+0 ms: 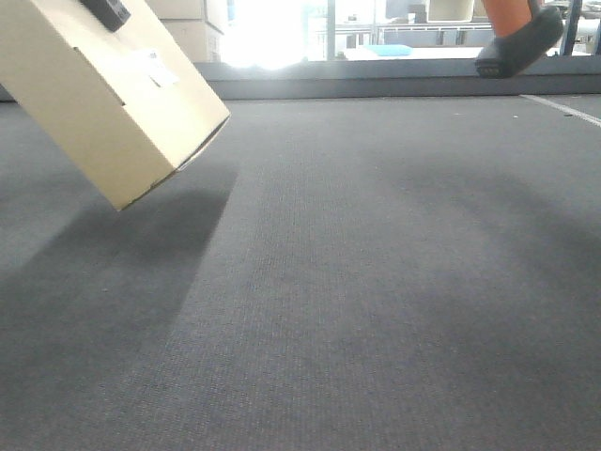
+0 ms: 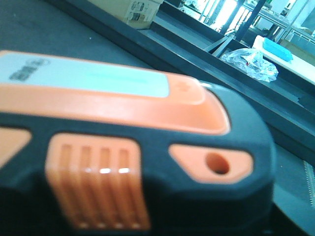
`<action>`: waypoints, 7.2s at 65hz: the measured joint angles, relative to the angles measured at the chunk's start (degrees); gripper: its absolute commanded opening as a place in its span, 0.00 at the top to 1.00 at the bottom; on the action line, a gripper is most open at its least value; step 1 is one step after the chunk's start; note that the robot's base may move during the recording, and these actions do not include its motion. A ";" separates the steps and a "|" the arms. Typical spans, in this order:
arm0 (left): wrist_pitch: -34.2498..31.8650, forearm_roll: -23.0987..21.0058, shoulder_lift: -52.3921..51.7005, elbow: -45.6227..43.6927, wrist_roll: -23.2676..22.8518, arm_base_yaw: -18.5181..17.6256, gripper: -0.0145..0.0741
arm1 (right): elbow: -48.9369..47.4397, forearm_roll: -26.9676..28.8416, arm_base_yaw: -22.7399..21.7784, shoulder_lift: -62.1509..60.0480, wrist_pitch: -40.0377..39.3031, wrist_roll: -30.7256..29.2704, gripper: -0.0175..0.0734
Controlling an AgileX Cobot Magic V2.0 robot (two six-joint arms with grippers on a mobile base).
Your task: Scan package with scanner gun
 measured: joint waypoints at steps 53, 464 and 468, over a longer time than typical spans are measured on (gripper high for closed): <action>0.00 0.00 0.00 0.00 -0.36 0.00 0.96 | -0.59 -1.42 0.00 5.00 0.25 0.00 0.93; 0.21 13.27 -4.46 -0.50 -0.36 0.00 0.96 | 17.01 30.96 -7.16 9.40 -17.07 -2.50 0.29; 0.21 13.27 -4.46 -0.50 -0.36 0.00 0.96 | 17.01 30.86 -8.42 8.67 -15.69 -2.59 0.29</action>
